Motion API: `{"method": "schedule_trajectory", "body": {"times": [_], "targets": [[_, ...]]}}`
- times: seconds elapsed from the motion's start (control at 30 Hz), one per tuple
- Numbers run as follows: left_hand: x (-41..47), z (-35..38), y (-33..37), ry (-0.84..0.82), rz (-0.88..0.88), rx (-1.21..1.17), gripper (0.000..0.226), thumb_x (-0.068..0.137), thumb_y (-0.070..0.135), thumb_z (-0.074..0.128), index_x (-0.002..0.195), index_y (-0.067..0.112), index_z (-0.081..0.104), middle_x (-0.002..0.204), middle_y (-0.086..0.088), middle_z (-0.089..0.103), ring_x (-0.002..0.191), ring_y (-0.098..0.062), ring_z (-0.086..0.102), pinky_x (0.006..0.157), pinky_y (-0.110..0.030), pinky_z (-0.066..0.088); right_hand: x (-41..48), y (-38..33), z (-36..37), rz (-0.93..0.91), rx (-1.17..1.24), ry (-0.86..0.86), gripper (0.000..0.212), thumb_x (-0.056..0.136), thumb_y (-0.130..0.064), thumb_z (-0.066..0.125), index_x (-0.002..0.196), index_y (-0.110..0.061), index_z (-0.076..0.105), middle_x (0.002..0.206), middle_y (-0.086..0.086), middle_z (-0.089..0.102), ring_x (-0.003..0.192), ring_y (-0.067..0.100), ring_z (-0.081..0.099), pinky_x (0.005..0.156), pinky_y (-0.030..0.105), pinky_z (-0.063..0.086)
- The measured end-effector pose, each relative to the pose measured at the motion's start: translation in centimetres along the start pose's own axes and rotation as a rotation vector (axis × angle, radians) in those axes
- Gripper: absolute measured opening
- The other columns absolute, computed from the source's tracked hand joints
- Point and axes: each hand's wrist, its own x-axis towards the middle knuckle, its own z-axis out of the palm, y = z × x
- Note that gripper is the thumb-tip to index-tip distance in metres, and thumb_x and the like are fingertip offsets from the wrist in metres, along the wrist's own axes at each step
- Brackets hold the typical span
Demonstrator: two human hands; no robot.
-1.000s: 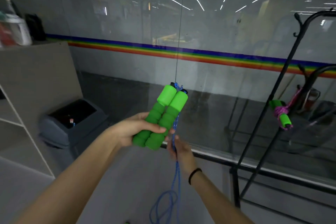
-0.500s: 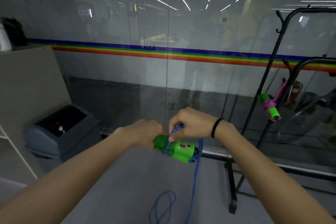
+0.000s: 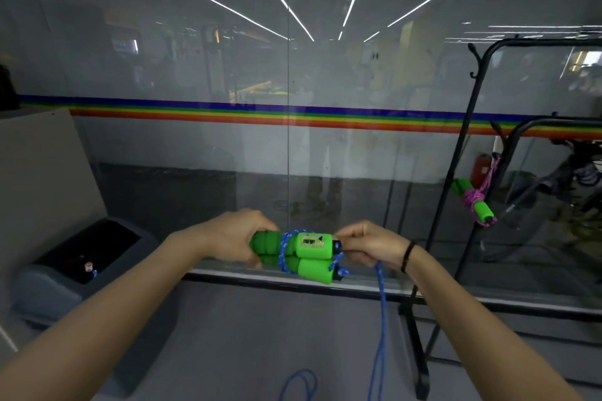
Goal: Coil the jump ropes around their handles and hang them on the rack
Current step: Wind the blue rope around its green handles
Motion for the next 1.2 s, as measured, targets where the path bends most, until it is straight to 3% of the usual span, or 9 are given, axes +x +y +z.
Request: {"method": "schedule_trajectory", "body": {"times": [0.1, 0.17, 0.23, 0.37, 0.5, 0.67, 1.0, 1.13, 1.2], "targets": [[-0.5, -0.2, 0.4, -0.051, 0.087, -0.325, 0.025, 0.063, 0.011, 0.077, 0.085, 0.011, 0.067, 0.073, 0.002, 0.06, 0.067, -0.006, 0.052, 0.06, -0.023, 0.041, 0.3, 0.3, 1.8, 0.028, 0.033, -0.008, 0.052, 0.068, -0.031, 0.075, 0.082, 0.015, 0.054, 0.051, 0.0, 0.048, 0.044, 0.005, 0.038, 0.039, 0.014, 0.026], [-0.3, 0.0, 0.7, 0.009, 0.069, -0.489, 0.029, 0.065, 0.005, 0.079, 0.09, -0.001, 0.064, 0.074, 0.002, 0.061, 0.066, -0.005, 0.053, 0.06, -0.019, 0.043, 0.5, -0.2, 4.2, 0.05, 0.059, -0.005, 0.029, 0.084, -0.029, 0.059, 0.068, -0.006, 0.056, 0.042, -0.011, 0.04, 0.039, 0.002, 0.03, 0.038, 0.013, 0.022], [0.1, 0.1, 0.3, 0.112, -0.007, -0.542, 0.021, 0.067, 0.001, 0.079, 0.08, 0.007, 0.064, 0.065, 0.007, 0.059, 0.059, -0.005, 0.053, 0.055, -0.018, 0.043, 0.7, -0.9, 6.3, 0.065, 0.03, 0.025, 0.041, 0.097, -0.036, 0.036, 0.067, -0.016, 0.055, 0.039, -0.013, 0.033, 0.036, 0.002, 0.026, 0.037, 0.014, 0.021], [0.6, 0.3, -1.5, 0.234, -0.201, -0.29, 0.025, 0.066, 0.014, 0.08, 0.078, 0.016, 0.059, 0.066, 0.004, 0.058, 0.062, -0.012, 0.055, 0.058, -0.023, 0.043, 0.1, -2.9, 7.5, 0.058, -0.421, 0.08, 0.038, 0.097, -0.036, 0.036, 0.065, -0.025, 0.052, 0.058, -0.006, 0.048, 0.056, 0.01, 0.047, 0.055, 0.023, 0.037], [1.0, 2.1, -1.2, 0.218, -0.212, -0.019, 0.031, 0.066, 0.025, 0.076, 0.091, 0.019, 0.059, 0.09, -0.004, 0.067, 0.09, -0.023, 0.065, 0.072, -0.027, 0.049, -0.3, -5.6, 8.0, -0.022, -0.958, -0.002, 0.028, 0.095, -0.023, 0.041, 0.096, -0.003, 0.06, 0.103, 0.022, 0.062, 0.097, 0.032, 0.057, 0.079, 0.032, 0.042], [1.1, 3.5, 1.6, 0.034, -0.138, 0.288, 0.025, 0.075, 0.022, 0.062, 0.099, 0.018, 0.061, 0.105, -0.013, 0.066, 0.101, -0.032, 0.062, 0.071, -0.031, 0.043, -0.4, -8.5, 5.8, -0.139, -1.066, -0.074, 0.025, 0.088, -0.034, 0.054, 0.093, -0.013, 0.067, 0.089, 0.01, 0.066, 0.081, 0.022, 0.057, 0.07, 0.032, 0.043], [0.2, 1.4, 1.3, 0.014, 0.145, -0.052, 0.028, 0.066, 0.021, 0.079, 0.088, 0.022, 0.062, 0.073, 0.011, 0.059, 0.066, -0.001, 0.052, 0.063, -0.026, 0.043, 1.9, -2.7, 1.5, -0.133, -0.086, 0.013, 0.016, 0.069, -0.021, 0.077, 0.061, -0.018, 0.064, 0.049, -0.013, 0.06, 0.049, -0.005, 0.05, 0.051, 0.01, 0.039], [0.0, 1.6, 0.6, 0.054, 0.145, -0.464, 0.035, 0.065, 0.005, 0.082, 0.095, 0.017, 0.066, 0.084, 0.009, 0.066, 0.075, 0.003, 0.057, 0.069, -0.016, 0.047, 1.2, -0.7, 1.9, -0.088, 0.263, -0.033, 0.038, 0.091, -0.001, 0.043, 0.069, -0.024, 0.065, 0.048, -0.011, 0.065, 0.048, -0.004, 0.061, 0.049, 0.008, 0.048], [0.0, 1.9, 0.1, 0.079, 0.101, -0.566, 0.039, 0.066, 0.002, 0.08, 0.103, 0.01, 0.067, 0.092, 0.001, 0.069, 0.08, -0.002, 0.059, 0.074, -0.019, 0.049, 0.6, 0.3, 2.4, 0.029, 0.427, 0.045, 0.028, 0.088, -0.017, 0.058, 0.061, -0.021, 0.059, 0.034, -0.007, 0.053, 0.032, 0.0, 0.05, 0.036, 0.009, 0.04]]}}
